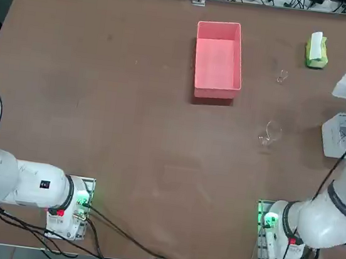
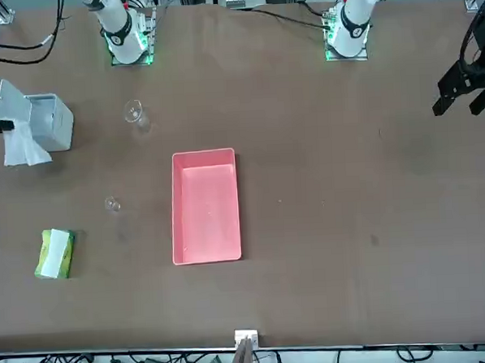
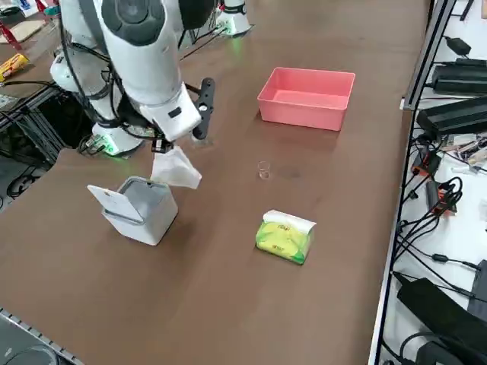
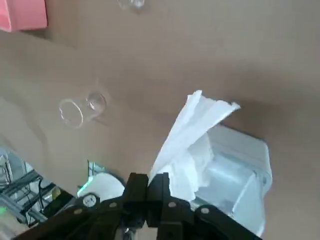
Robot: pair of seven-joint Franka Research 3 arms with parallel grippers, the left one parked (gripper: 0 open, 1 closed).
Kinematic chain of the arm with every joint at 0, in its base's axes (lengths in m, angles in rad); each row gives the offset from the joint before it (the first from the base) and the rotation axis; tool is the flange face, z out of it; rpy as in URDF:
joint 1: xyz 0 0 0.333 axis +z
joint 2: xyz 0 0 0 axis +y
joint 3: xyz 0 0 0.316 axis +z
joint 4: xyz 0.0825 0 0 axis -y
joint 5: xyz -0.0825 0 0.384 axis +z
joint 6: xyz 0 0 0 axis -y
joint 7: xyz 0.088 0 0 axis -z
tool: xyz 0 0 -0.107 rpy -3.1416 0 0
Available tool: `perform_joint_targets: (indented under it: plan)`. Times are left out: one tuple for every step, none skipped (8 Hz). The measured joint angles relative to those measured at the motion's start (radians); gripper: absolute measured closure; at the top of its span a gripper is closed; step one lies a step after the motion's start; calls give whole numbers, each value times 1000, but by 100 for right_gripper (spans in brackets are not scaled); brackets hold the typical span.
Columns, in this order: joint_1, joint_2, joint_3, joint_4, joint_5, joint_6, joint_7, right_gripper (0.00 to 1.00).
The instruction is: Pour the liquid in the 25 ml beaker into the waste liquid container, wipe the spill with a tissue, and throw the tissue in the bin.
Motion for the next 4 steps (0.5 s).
perform_joint_targets:
  plan:
    - [-40, -35, 43, -24, -34, 0, 0, 98]
    - [-54, -69, 62, -57, -63, 0, 0, 98]
    - [-53, -106, 73, -93, -94, 1, 0, 98]
    - [-53, -145, 84, -131, -123, 2, 0, 98]
